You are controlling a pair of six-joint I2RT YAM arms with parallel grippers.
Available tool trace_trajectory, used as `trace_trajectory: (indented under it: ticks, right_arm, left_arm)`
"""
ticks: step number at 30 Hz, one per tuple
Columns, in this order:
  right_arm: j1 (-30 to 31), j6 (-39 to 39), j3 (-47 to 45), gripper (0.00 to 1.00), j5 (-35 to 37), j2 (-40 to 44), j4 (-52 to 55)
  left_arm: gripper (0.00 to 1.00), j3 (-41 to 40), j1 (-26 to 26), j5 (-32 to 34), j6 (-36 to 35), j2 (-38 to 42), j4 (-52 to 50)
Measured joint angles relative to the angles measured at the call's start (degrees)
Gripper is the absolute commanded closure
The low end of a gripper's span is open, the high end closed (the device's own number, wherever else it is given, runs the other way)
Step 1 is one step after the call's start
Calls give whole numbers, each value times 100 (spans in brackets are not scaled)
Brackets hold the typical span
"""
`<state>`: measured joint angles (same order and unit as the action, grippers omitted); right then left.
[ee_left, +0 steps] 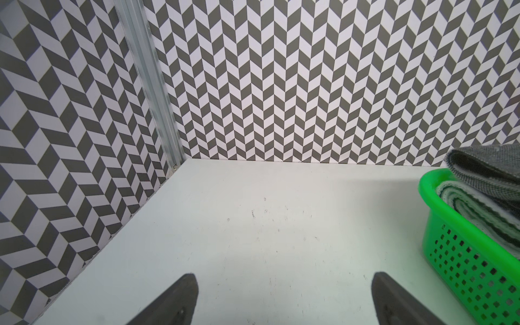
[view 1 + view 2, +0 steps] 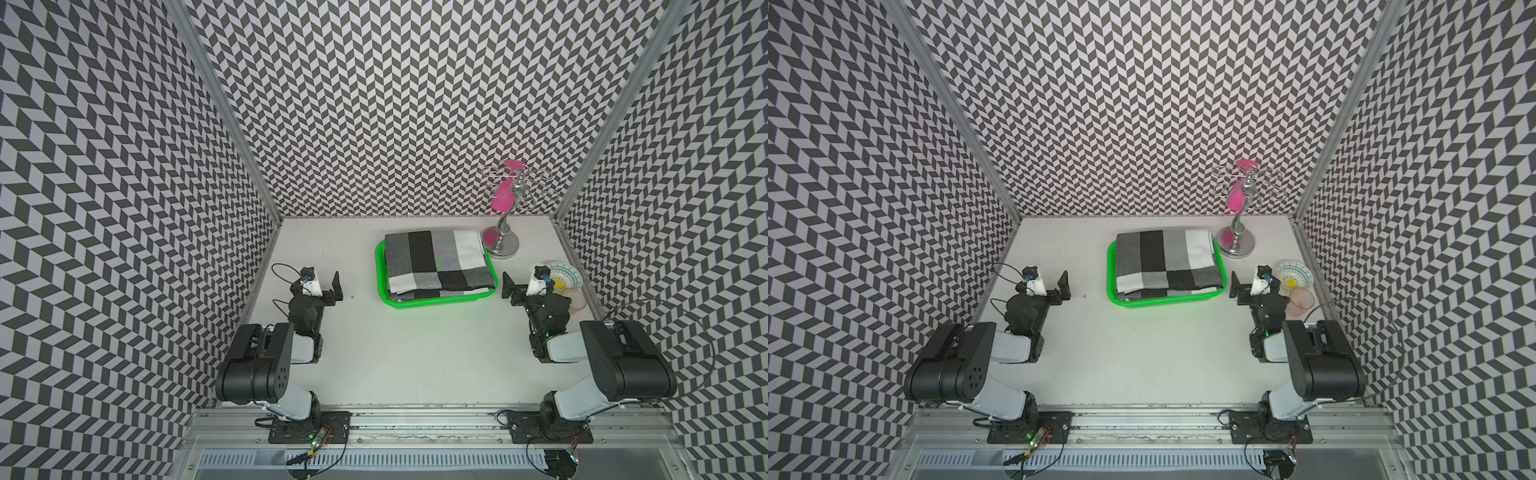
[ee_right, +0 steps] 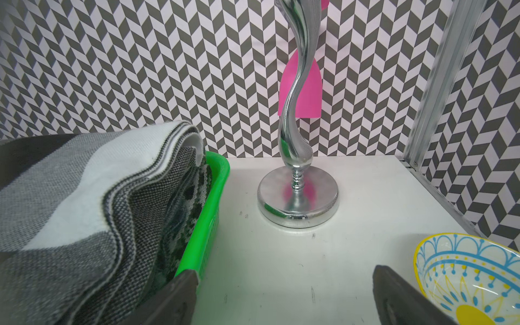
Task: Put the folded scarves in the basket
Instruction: Reset both arms
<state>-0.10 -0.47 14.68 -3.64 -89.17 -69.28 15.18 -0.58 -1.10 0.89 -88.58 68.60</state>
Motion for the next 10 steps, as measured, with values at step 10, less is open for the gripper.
trace_trajectory:
  ticks: [10]
  right_arm:
    - [83, -17, 42, 0, 140, 0, 109]
  left_arm:
    - [0, 0, 24, 28, -17, 0, -2]
